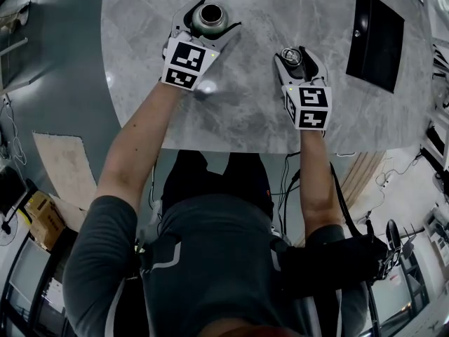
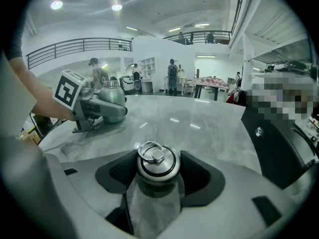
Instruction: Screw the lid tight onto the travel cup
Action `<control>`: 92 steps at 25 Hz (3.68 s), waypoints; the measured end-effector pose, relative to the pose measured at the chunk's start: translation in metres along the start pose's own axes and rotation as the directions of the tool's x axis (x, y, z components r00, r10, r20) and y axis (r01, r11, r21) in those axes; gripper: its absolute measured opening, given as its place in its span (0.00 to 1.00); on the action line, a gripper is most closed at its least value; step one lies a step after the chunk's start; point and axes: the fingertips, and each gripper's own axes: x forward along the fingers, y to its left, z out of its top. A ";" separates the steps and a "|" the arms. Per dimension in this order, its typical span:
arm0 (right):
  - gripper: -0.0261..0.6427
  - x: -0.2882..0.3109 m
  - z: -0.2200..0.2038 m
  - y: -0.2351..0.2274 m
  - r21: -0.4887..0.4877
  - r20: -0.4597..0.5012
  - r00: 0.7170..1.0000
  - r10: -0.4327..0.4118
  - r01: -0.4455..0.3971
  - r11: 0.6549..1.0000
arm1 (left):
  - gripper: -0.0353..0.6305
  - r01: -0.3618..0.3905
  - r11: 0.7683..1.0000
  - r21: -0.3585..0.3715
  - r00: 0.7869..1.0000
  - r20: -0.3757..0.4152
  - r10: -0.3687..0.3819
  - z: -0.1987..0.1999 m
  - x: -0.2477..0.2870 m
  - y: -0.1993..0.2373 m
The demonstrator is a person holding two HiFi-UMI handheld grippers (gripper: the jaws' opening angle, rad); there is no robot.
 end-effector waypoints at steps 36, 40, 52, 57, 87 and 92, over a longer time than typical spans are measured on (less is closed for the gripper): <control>0.45 -0.201 0.171 0.094 -0.115 0.189 0.955 0.229 -0.210 0.971 | 0.66 0.295 0.954 0.056 0.950 0.089 -0.299 0.156 -0.254 -0.097; 0.45 -0.234 0.201 0.119 -0.152 0.224 0.931 0.289 -0.259 0.954 | 0.66 0.317 0.945 0.079 0.941 0.101 -0.324 0.171 -0.277 -0.110; 0.45 -0.305 0.260 0.200 -0.304 0.242 0.836 0.493 -0.417 0.856 | 0.66 0.468 0.874 0.130 0.880 0.025 -0.475 0.191 -0.332 -0.134; 0.45 -0.336 0.279 0.242 -0.377 0.214 0.736 0.642 -0.544 0.750 | 0.66 0.541 0.829 0.144 0.839 -0.026 -0.544 0.197 -0.344 -0.150; 0.45 -0.342 0.266 0.320 -0.467 -0.039 0.607 0.794 -0.713 0.523 | 0.66 0.499 0.841 0.208 0.867 -0.114 -0.486 0.190 -0.350 -0.155; 0.45 -0.339 0.267 0.319 -0.431 0.020 0.628 0.778 -0.697 0.573 | 0.66 0.461 0.857 0.230 0.887 -0.123 -0.444 0.188 -0.348 -0.149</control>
